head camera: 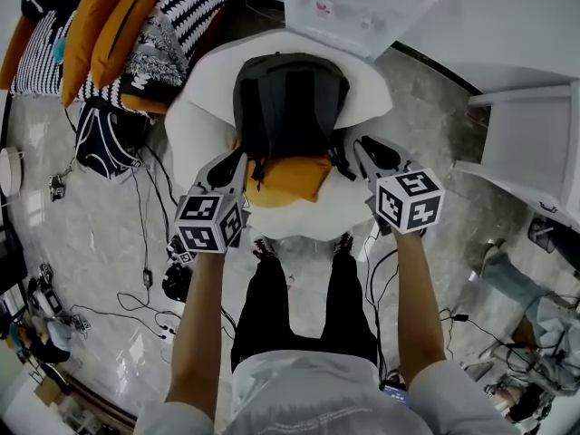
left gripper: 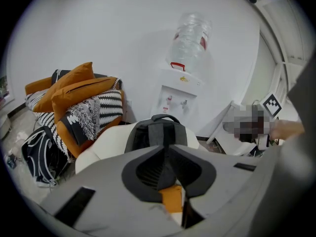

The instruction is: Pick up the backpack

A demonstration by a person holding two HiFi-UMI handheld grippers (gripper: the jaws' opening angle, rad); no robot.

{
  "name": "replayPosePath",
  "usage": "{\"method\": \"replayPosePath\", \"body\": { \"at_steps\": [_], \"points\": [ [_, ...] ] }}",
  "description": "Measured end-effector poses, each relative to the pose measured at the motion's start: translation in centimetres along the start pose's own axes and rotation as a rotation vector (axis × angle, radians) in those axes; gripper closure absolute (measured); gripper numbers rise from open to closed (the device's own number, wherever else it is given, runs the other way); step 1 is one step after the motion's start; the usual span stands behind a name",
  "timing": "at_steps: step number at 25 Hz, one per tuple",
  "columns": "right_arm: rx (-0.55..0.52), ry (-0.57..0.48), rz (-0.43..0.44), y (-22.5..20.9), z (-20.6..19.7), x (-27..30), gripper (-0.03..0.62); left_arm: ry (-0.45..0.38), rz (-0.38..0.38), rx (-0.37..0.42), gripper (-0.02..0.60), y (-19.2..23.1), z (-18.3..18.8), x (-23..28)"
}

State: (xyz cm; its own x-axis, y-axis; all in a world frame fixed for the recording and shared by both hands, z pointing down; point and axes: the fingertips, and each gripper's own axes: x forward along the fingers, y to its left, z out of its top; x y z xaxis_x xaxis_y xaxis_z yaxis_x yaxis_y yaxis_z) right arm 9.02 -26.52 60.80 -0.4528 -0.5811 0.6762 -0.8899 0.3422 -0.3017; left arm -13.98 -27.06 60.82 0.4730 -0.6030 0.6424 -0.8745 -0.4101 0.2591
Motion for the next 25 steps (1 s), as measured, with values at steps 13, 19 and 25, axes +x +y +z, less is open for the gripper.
{"method": "replayPosePath", "body": {
  "at_steps": [13,19,25],
  "points": [
    [0.047,0.06,-0.019,-2.6,-3.3,3.6,0.528,0.092,-0.046,0.013,0.492,0.7,-3.7,4.6],
    [0.065,0.079,-0.013,-3.3,-4.4,5.4,0.514,0.121,-0.054,0.016,0.479,1.2,-5.2,6.4],
    [0.084,0.09,-0.025,-4.5,-5.4,7.0,0.485,0.124,-0.044,0.007,0.46,2.3,-5.9,7.7]
  ]
}}
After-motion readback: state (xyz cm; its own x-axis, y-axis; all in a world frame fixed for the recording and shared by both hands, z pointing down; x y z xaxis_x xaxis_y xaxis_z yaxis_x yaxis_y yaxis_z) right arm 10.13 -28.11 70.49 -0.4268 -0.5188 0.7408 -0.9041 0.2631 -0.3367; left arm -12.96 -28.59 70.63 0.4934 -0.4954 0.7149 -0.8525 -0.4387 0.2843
